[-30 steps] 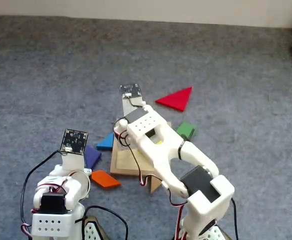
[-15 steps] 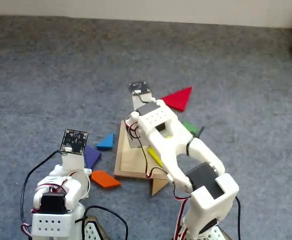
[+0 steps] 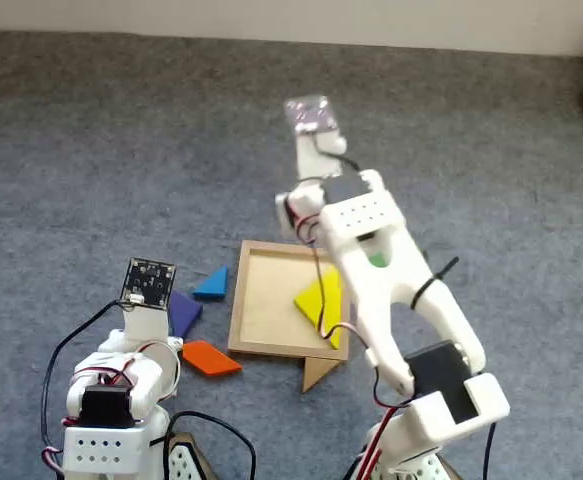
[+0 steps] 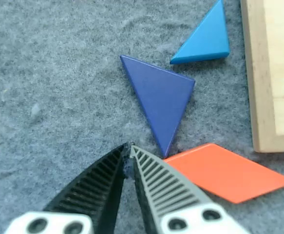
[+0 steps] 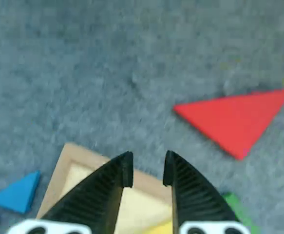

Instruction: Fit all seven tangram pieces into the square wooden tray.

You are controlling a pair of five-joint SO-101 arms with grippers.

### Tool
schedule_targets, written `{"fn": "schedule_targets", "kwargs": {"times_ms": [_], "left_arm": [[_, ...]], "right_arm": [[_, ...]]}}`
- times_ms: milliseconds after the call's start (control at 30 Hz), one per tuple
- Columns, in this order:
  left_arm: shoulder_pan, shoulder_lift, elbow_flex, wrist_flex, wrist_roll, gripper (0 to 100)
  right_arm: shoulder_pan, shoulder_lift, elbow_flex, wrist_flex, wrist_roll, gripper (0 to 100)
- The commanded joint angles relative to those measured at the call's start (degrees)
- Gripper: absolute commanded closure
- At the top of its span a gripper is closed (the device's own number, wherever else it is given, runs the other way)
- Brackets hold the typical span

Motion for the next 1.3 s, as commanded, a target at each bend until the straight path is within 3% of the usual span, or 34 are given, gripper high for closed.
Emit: {"fn": "schedule_targets", "kwargs": {"times_ms": [0, 267, 400, 867, 967, 1267], "left_arm": [[0.9, -1.4, 1.2, 0.2, 0.3, 100], [0.9, -1.4, 1.2, 0.2, 0.3, 100], [0.9, -1.4, 1.2, 0.2, 0.3, 100], [0.9, -1.4, 1.2, 0.2, 0.3, 100], [0.9, -1.4, 1.2, 0.2, 0.3, 100], [0.9, -1.4, 1.2, 0.2, 0.3, 100]], "right_arm": [[4.5, 1.8, -3.3, -9.8, 2.7, 89.0], [10.8, 13.8, -7.5, -13.8, 4.4, 89.6], [13.0, 18.5, -14.7, -13.8, 4.2, 99.5], [16.3, 40.6, -37.1, -13.5, 4.6, 99.3], [18.9, 42.9, -40.3, -8.0, 6.5, 99.3], [24.0, 43.2, -50.5, 22.9, 18.2, 99.3]]}}
